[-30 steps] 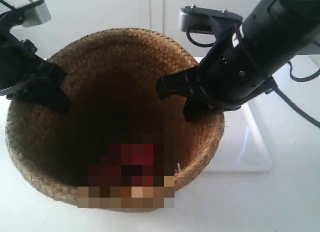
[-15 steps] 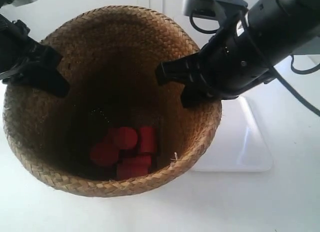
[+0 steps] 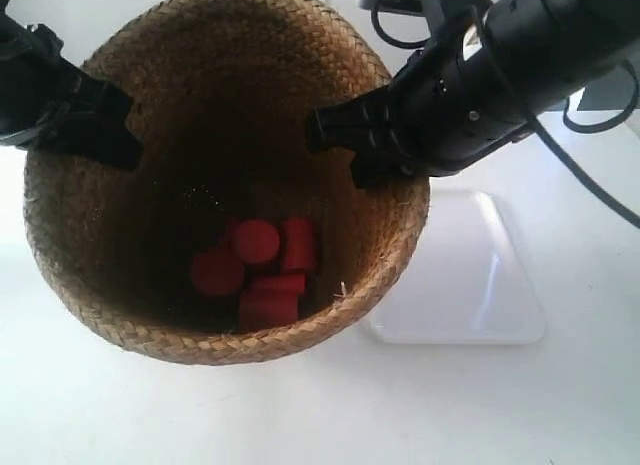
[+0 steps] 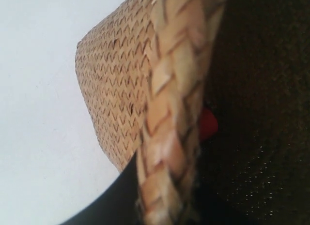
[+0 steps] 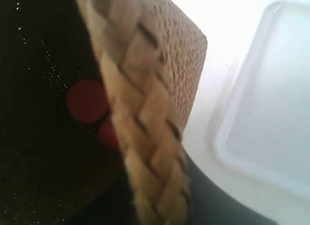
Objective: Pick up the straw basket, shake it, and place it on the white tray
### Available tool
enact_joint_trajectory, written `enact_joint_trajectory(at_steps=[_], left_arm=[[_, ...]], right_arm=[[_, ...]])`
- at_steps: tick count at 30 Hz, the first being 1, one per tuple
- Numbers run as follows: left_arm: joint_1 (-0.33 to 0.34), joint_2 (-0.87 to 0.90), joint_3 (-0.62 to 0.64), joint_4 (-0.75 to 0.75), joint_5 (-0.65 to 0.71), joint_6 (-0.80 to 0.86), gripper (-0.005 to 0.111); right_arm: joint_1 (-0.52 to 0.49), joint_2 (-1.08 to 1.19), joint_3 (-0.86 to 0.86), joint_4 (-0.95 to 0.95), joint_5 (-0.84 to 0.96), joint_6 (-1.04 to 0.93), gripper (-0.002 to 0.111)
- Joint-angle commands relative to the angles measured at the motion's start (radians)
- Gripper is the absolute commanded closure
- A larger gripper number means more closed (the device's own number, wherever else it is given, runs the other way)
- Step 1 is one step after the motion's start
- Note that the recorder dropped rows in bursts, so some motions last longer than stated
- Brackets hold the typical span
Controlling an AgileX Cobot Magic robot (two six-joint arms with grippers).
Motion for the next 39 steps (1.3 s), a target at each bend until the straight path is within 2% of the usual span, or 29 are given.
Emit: enact_joint_trajectory(at_steps=[1,6,17,18,19,20,21,22,23,27,31,32,33,34,35,36,37,39], left_arm=[[-0.004,0.004,0.031,-0.02,0.019,0.021,0.107],[-0.004,0.002,0.031,-0.022,-0.019,0.021,0.107],[-0.004,0.006,0.031,0.005,0.002,0.021,0.107],[-0.004,0.004,0.014,-0.005,0.031,0.013,0.107],[-0.004,-0.032,-0.07,-0.081,0.155,0.046,0.107],[-0.006,-0.062,-0.104,-0.115,0.192,0.104,0.107],[-0.014,-0.099,-0.079,-0.092,0.106,0.116,0.107],[-0.016,-0.092,-0.04,-0.041,0.063,0.054,0.107],[-0.011,-0.04,0.006,0.046,0.098,0.009,0.107],[-0.016,-0.033,0.002,-0.054,0.091,0.07,0.107],[-0.016,-0.047,0.0,-0.037,0.082,0.07,0.107],[-0.016,-0.049,-0.012,-0.045,0.108,0.066,0.107],[-0.016,-0.068,-0.095,-0.119,0.232,0.086,0.107],[-0.016,-0.098,-0.155,-0.143,0.277,0.137,0.107],[-0.02,-0.128,-0.134,-0.07,0.18,0.125,0.107],[-0.02,-0.121,-0.099,-0.012,0.129,0.044,0.107],[-0.01,-0.091,-0.064,0.053,0.136,-0.009,0.107],[0.006,-0.046,-0.027,0.084,0.179,0.009,0.107]], right_arm=[[-0.001,0.014,0.028,-0.008,-0.032,-0.037,0.108],[-0.001,0.021,0.045,-0.01,-0.071,-0.037,0.108],[-0.001,0.044,0.045,-0.002,-0.066,-0.037,0.108],[-0.001,0.041,0.028,-0.001,-0.03,-0.042,0.108],[0.001,-0.008,-0.056,0.038,0.109,-0.081,0.108],[0.012,-0.057,-0.094,0.057,0.123,-0.123,0.108],[0.035,-0.115,-0.049,-0.013,-0.02,-0.082,0.108],[0.032,-0.105,-0.005,-0.051,-0.048,-0.027,0.108],[0.011,-0.04,0.021,-0.059,0.046,-0.012,0.108],[0.011,-0.026,0.021,0.013,-0.003,-0.061,0.108],[0.011,-0.021,0.033,0.014,-0.013,-0.061,0.108],[0.011,-0.021,0.021,0.037,0.011,-0.061,0.108],[0.011,-0.052,-0.067,0.139,0.112,-0.13,0.108],[0.017,-0.102,-0.125,0.2,0.135,-0.202,0.108],[0.045,-0.147,-0.107,0.103,0.015,-0.171,0.108],[0.049,-0.128,-0.065,0.008,-0.011,-0.069,0.108],[0.042,-0.092,-0.039,-0.044,0.029,-0.005,0.108],[0.029,-0.041,-0.024,-0.055,0.103,-0.018,0.108]])
